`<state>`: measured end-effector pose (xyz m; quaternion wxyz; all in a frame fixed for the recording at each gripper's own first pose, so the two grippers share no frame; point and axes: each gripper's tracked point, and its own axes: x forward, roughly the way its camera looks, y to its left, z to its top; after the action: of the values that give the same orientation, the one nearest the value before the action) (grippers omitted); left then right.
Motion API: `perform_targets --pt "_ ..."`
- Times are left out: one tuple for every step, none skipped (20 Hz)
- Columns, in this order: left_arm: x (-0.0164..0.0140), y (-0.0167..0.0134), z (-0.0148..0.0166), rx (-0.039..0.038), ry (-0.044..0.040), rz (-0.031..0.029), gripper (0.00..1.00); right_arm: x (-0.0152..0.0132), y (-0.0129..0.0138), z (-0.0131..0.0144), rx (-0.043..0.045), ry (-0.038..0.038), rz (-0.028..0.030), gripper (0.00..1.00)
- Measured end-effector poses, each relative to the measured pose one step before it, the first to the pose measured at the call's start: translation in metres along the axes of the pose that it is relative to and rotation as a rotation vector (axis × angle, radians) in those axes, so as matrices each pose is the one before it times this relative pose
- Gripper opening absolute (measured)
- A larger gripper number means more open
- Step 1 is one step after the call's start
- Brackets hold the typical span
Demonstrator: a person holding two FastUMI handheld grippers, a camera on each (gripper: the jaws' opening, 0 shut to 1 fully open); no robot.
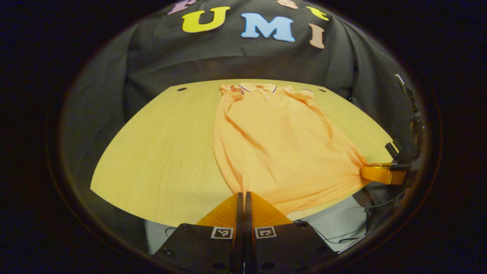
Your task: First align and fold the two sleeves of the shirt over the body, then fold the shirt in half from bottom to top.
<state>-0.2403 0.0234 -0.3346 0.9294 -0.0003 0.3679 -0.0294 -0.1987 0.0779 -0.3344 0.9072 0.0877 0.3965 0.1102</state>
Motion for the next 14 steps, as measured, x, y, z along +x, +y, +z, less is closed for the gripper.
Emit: perform_targets --pt "0.00043 -0.00205 -0.00031 0.00345 0.00887 -0.00012 0.06 -0.00221 -0.00018 0.00056 0.00634 0.00767 0.0097 0.05" --pt "-0.00177 0.00001 0.00182 0.00465 0.00489 0.00627 0.07 -0.00116 0.00068 0.00415 0.00629 -0.00671 0.01459 0.05" --pt "-0.00181 -0.00059 0.00579 0.00384 -0.01108 0.00083 0.06 -0.00381 -0.00133 0.00509 0.00728 -0.01476 0.00454 0.05" --pt "-0.00302 -0.00189 0.00865 -0.00008 -0.01627 0.00116 0.06 -0.0063 0.00214 0.00868 0.00004 -0.01306 0.00527 0.01" --pt "-0.00293 -0.00083 0.00854 -0.00171 -0.01626 0.00329 0.07 -0.00476 0.00162 0.00961 -0.00375 -0.01956 0.01 0.0" --pt "-0.00234 -0.00133 0.00858 -0.00359 -0.01564 0.00229 0.07 -0.00389 0.00209 0.00984 -0.00835 -0.02302 0.01161 0.0" --pt "-0.00246 -0.00047 0.00853 -0.00637 -0.01662 0.00342 0.07 -0.00464 0.00126 0.01082 -0.0112 -0.02211 0.00629 0.0" --pt "-0.00148 -0.0015 0.00977 -0.0081 -0.01645 0.00163 0.06 -0.00469 -0.00022 0.00953 -0.0107 -0.01705 0.00312 0.0" --pt "-0.00176 -0.00103 0.01067 -0.01015 -0.01551 0.00211 0.06 -0.00394 0.00007 0.01107 -0.00817 -0.01839 0.00222 0.0" --pt "-0.00127 -0.00068 0.01235 -0.01165 -0.01632 0.00096 0.07 -0.00292 0.00052 0.01246 -0.01289 -0.02111 0.0027 0.0" --pt "-0.00002 -0.00136 0.01479 -0.01132 -0.02397 -0.00065 0.07 -0.00195 -0.00054 0.01294 -0.01316 -0.01876 0.00214 0.0" --pt "-0.00007 -0.00021 0.01243 -0.00347 -0.01929 0.00337 0.07 -0.00126 0.00045 0.01229 -0.00926 -0.01972 0.00216 0.0" --pt "0.00176 -0.00056 0.01216 -0.00186 -0.01784 0.00289 0.06 -0.00083 0.0001 0.01266 -0.00656 -0.01672 0.00082 0.0" --pt "0.00201 -0.00053 0.01371 -0.00439 -0.01657 0.00294 0.06 0.00225 -0.00011 0.01109 -0.00426 -0.01482 -0.00018 0.0"
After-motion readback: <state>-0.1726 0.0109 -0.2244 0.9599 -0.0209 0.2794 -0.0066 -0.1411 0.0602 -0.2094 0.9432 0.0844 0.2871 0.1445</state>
